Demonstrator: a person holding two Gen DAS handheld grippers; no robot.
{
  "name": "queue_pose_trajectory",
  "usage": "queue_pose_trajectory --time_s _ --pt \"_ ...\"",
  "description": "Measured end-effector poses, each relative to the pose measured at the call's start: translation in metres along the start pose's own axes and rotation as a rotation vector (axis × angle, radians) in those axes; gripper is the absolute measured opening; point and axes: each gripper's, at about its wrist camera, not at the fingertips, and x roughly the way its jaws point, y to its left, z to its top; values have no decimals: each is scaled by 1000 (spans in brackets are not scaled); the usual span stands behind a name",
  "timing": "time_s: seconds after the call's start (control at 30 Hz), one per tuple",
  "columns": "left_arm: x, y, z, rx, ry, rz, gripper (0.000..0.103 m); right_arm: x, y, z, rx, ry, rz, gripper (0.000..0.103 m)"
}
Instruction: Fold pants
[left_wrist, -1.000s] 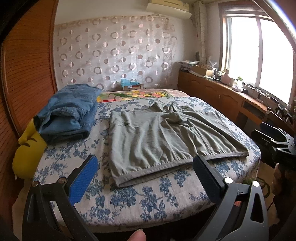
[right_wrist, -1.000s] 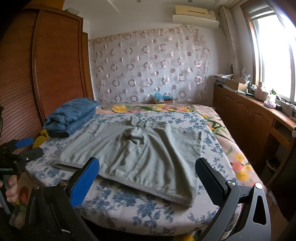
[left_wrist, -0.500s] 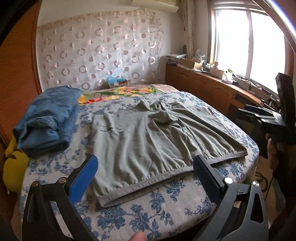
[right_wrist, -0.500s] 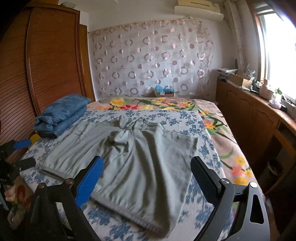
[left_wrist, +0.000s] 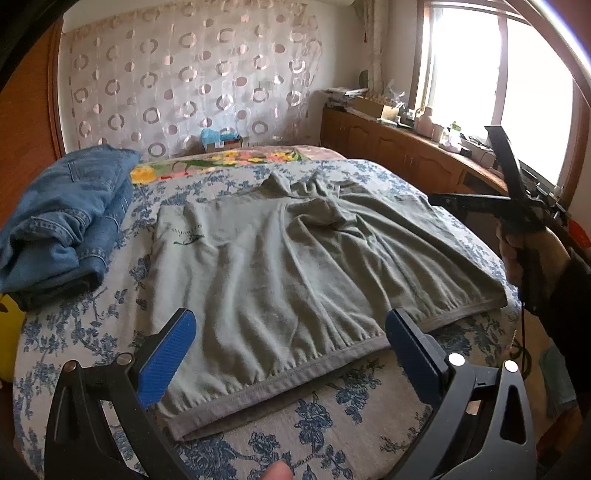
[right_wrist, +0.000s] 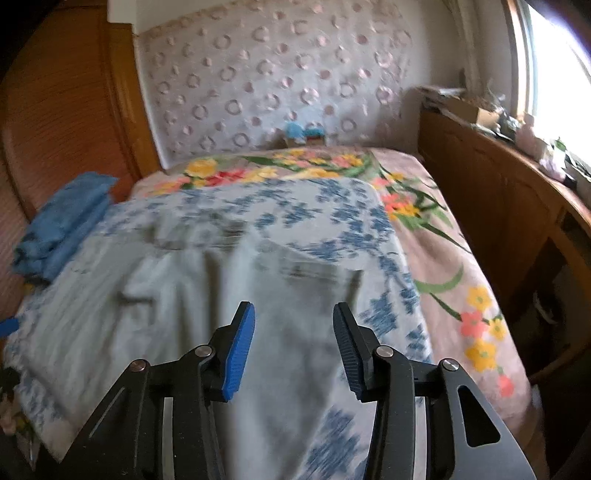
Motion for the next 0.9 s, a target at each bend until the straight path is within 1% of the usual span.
queue_pose_trajectory --time_s 0.13,0.17,0.2,0.27,0.3,0.43,0.5,0.57,0.67,0.73,0.8,0.9 --pt "9 4 -3 -9 29 5 103 21 -10 13 33 64 -31 46" --pt "11 6 -3 -12 33 4 103 23 -11 16 39 81 -38 44" --pt "13 8 -4 -17 38 6 103 26 -15 17 56 96 -36 38" --pt "18 10 -5 -24 49 8 103 24 -18 22 86 109 -32 35" --pt "20 11 -6 -26 55 8 103 25 -14 26 93 108 -33 34" --pt "24 9 -8 -23 67 14 103 22 -7 35 66 117 -58 31" --pt "26 10 -8 -23 67 14 103 22 -7 37 52 117 -63 10" --pt "25 10 -9 -22 65 18 103 22 -5 36 36 114 -62 5" --pt "27 12 -8 -22 69 26 103 20 -11 37 47 89 -72 3" --pt "28 14 -9 -26 73 27 103 19 -28 39 91 51 -100 3" --pt "29 16 -9 -30 76 27 103 18 -35 39 123 45 -106 3" --pt "29 17 -9 -31 77 25 103 14 -32 35 108 49 -114 3"
